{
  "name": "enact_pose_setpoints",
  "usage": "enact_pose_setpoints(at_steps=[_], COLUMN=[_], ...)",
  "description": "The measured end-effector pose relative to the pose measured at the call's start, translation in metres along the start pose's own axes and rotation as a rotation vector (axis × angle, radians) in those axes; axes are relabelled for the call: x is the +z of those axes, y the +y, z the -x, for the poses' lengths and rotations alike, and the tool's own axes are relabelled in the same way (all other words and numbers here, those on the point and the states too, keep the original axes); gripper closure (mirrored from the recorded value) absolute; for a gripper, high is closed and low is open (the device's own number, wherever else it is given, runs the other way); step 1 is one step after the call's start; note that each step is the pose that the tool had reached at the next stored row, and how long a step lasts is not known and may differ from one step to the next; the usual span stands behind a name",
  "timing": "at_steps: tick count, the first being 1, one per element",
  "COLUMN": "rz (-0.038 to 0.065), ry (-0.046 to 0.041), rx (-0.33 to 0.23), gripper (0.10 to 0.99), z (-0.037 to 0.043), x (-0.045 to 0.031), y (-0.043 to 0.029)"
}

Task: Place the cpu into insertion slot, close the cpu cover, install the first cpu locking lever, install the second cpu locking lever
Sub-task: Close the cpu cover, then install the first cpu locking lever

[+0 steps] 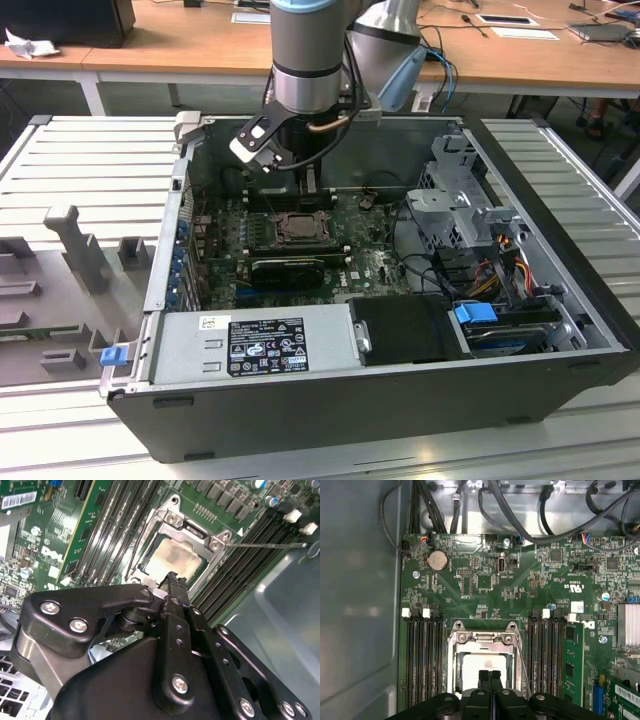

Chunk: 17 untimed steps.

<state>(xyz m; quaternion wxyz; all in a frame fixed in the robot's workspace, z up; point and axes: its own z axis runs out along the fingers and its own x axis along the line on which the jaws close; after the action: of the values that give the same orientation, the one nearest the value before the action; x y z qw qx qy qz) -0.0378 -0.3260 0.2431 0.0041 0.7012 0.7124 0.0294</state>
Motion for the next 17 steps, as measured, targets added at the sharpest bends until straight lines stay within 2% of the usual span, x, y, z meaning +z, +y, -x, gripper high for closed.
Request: enact_pose_setpoints(at_steps=[7, 17], rz=[0.000, 0.000], ry=[0.0000, 0.0002], rx=[0.000, 0.000], gripper=[0.980, 0.980], z=[-0.0001, -0.0002], x=[-0.0004, -0.0018], y=[-0.0075, -0.0079])
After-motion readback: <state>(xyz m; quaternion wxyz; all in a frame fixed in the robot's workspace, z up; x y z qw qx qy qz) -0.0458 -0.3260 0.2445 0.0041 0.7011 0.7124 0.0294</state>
